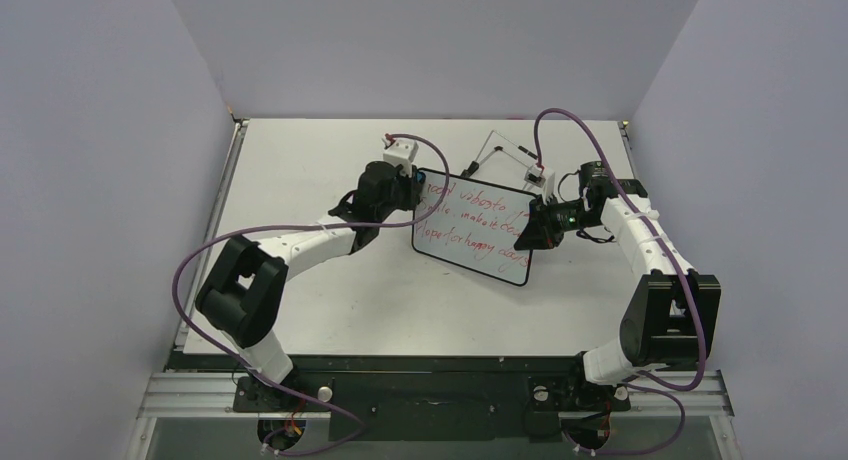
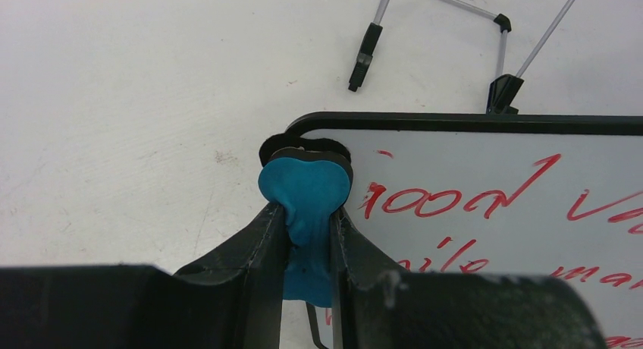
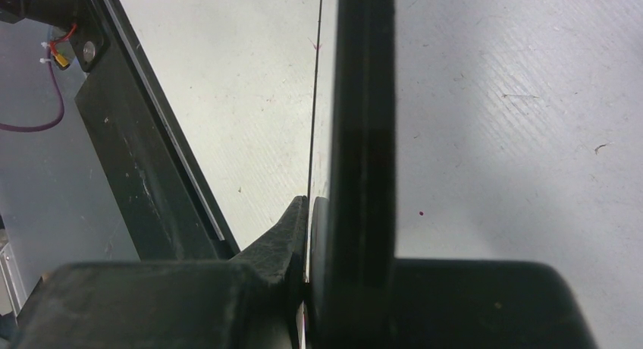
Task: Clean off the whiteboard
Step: Erase the whiteboard at the center of the board.
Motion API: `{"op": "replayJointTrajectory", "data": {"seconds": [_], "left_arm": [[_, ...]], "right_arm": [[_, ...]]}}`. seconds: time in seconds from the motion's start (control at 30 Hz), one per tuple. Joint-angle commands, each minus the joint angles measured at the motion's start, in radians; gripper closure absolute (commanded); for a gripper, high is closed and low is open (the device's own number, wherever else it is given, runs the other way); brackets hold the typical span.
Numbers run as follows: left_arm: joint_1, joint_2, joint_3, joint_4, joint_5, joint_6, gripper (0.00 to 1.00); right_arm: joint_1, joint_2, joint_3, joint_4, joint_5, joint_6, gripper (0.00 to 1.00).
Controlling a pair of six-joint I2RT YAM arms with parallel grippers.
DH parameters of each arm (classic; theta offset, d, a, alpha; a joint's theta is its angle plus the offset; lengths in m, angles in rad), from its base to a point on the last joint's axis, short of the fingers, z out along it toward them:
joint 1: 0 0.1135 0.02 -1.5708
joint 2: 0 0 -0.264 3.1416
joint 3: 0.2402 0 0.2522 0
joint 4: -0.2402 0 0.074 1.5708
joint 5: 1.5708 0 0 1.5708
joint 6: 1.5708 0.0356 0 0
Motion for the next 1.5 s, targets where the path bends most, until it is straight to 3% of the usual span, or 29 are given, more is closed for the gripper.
{"op": "replayJointTrajectory", "data": {"seconds": [0.0, 0.3, 0.53, 0.7, 0.93, 1.1, 1.3, 1.47], "left_arm": [[-0.013, -0.025, 0.036, 0.013, 0.071, 0.0, 1.0], [0.052, 0.025, 0.007, 0.029, 0.071, -0.054, 1.0], [0.022, -0.006, -0.087, 0.091, 0.099, -0.082, 1.0], [-0.007, -0.037, -0.063, 0.094, 0.099, -0.074, 1.0], [0.051, -0.017, -0.011, 0.092, 0.092, -0.103, 1.0], [0.067, 0.011, -0.065, 0.115, 0.101, -0.115, 1.0], [0.024, -0.009, -0.154, 0.172, 0.094, -0.135, 1.0], [-0.026, -0.034, -0.132, 0.162, 0.067, -0.117, 1.0]], "right_arm": [[0.032, 0.009, 0.022, -0.024, -0.005, -0.091, 1.0], [0.03, 0.01, 0.023, -0.024, -0.003, -0.092, 1.0], [0.031, 0.013, 0.022, -0.025, -0.003, -0.093, 1.0], [0.031, 0.012, 0.023, -0.025, -0.002, -0.094, 1.0], [0.031, 0.01, 0.023, -0.024, -0.002, -0.093, 1.0], [0.031, 0.009, 0.023, -0.026, -0.002, -0.095, 1.0], [0.032, 0.011, 0.024, -0.028, -0.004, -0.097, 1.0], [0.033, 0.012, 0.024, -0.028, -0.005, -0.097, 1.0]]}}
